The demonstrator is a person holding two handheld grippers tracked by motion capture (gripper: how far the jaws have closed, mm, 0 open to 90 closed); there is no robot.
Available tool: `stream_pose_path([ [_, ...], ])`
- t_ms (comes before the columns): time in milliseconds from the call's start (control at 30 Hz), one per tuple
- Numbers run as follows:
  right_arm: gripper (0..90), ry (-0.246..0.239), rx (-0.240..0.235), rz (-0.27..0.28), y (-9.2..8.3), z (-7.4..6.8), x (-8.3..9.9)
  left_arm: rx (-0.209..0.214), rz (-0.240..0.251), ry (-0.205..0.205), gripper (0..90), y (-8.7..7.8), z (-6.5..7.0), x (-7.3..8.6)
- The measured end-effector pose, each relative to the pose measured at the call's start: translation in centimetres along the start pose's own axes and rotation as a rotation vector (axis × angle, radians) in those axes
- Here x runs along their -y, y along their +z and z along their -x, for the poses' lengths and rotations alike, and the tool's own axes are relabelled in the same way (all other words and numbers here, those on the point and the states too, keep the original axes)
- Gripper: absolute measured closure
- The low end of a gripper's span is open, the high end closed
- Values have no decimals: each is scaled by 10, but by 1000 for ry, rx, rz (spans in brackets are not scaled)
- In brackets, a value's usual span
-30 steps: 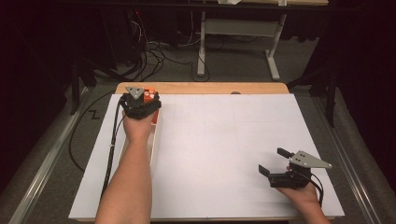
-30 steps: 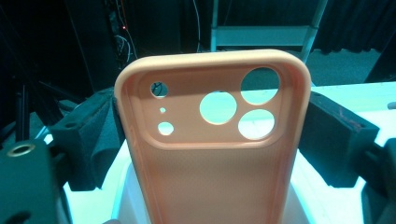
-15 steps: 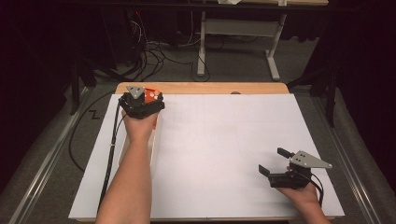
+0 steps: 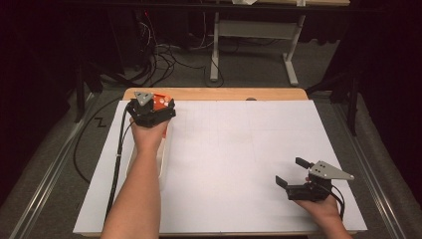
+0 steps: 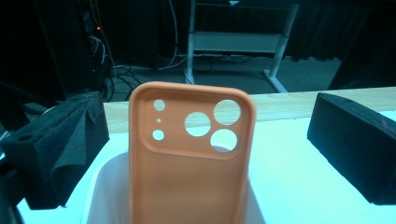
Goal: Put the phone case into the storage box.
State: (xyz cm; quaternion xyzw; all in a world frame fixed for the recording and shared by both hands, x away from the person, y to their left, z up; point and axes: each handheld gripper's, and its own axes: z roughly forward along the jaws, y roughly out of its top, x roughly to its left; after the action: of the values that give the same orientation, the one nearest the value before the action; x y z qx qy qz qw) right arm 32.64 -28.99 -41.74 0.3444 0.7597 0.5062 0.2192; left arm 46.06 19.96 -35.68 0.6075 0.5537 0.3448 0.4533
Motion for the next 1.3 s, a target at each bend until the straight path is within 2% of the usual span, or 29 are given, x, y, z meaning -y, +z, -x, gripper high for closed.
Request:
stream_pose_path([
  [167, 2, -2, 1, 3, -1, -1, -1, 19, 27, -21, 7, -6, -2, 0],
  [267, 2, -3, 1, 3, 0, -1, -1, 30, 42, -20, 63, -8, -2, 2],
  [367, 2, -2, 1, 1, 0, -1, -1, 44, 52, -31, 171, -9, -3, 4],
  [433, 2, 1, 0, -2, 0, -1, 0, 48, 56, -22, 221, -9, -3, 5],
  [500, 2, 1, -1, -4, 1, -1, 0, 68, 64, -7, 349, -9, -2, 6],
  [600, 2, 3, -1, -6, 1, -1, 0, 86, 76, 2, 481, -8, 0, 7],
  [967, 2, 6, -2, -8, 1, 0, 0, 125, 56, 37, 812, -2, 4, 12],
  [1100, 2, 6, -2, -10, 2, 0, 1, 142, 41, 38, 889, 1, 4, 15],
  [1300, 2, 6, -3, -9, 1, 1, 1, 155, 27, 52, 896, 7, 4, 19],
])
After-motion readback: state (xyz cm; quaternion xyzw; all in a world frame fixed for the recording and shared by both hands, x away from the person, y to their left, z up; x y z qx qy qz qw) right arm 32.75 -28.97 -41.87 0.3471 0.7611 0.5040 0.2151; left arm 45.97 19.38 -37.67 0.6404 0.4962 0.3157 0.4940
